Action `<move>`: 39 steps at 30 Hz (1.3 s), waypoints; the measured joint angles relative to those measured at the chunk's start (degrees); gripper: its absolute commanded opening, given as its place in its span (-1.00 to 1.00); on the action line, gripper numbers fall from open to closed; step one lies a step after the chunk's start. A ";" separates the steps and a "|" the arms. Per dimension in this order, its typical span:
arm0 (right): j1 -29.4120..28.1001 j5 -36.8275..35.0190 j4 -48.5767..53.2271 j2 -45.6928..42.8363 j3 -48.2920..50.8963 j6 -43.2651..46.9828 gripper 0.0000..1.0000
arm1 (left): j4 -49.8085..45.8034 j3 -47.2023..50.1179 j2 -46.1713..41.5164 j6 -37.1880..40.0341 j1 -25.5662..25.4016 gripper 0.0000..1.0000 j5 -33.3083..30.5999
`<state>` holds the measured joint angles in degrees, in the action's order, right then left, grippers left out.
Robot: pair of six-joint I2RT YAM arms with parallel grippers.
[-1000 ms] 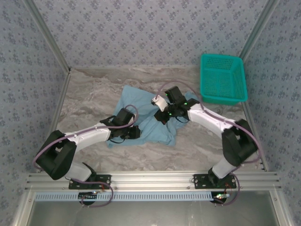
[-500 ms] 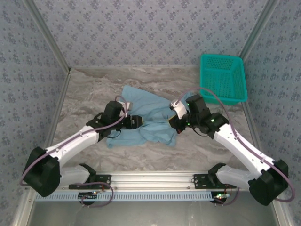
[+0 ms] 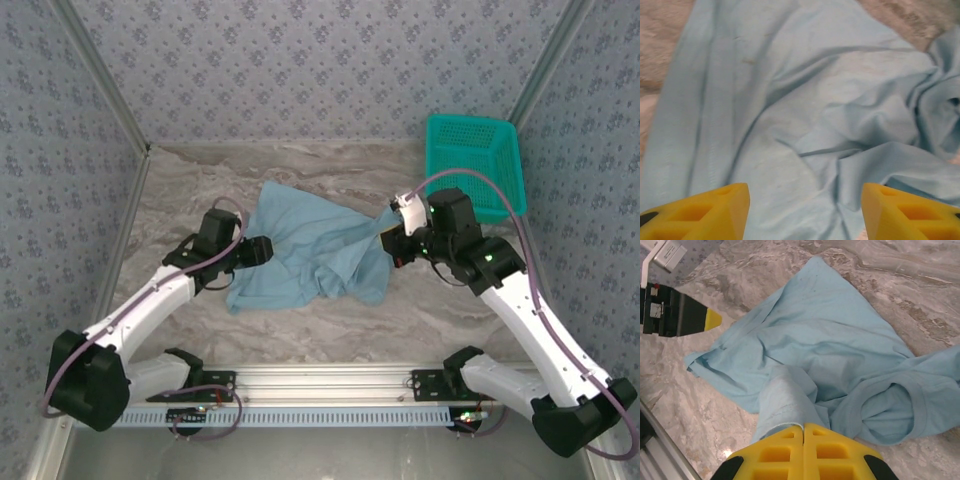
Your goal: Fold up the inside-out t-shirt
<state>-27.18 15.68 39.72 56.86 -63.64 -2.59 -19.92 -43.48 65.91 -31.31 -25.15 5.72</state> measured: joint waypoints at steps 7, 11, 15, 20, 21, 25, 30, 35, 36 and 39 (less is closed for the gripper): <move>4.35 -3.74 1.38 1.60 -0.04 -1.33 -1.00 | -8.85 0.02 1.77 0.76 -1.05 0.30 -8.61; 5.49 -3.98 -0.42 2.67 0.13 -2.16 -1.00 | -13.70 2.27 -1.11 -0.50 -3.87 0.31 -13.42; 5.84 -4.02 -2.27 3.98 1.11 -2.58 -1.00 | -18.91 6.45 -5.49 -3.52 -4.66 0.29 -15.82; 6.84 -4.15 -3.65 4.22 1.77 -2.60 -1.00 | -20.68 9.18 -5.86 -6.75 -5.62 0.23 -15.85; 7.06 -4.13 -4.04 4.22 1.92 -2.60 -1.00 | -20.72 9.57 -5.77 -7.21 -5.62 0.21 -15.82; 7.69 -4.11 -5.07 4.39 2.01 -2.60 -1.00 | -20.59 10.75 -5.70 -8.44 -5.62 0.17 -15.78; 7.98 -3.91 -5.84 4.46 2.01 -2.60 -1.00 | -20.00 13.46 -6.36 -10.23 -5.62 0.19 -14.99; 7.98 -3.87 -6.54 5.33 2.01 -2.82 -1.00 | -19.41 16.33 -7.72 -11.47 -5.62 -0.07 -14.67; 7.98 -3.87 -6.73 5.57 2.01 -3.02 -1.00 | -19.02 16.59 -7.58 -11.58 -5.62 -0.11 -14.60; 7.98 -3.82 -7.06 6.10 2.01 -3.28 -1.00 | -17.44 16.70 -6.47 -11.65 -5.62 -0.12 -14.51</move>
<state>-19.20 11.86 32.67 62.96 -61.63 -5.87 -37.36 -26.79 59.44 -42.96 -30.76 -8.80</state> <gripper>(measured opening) 0.057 0.444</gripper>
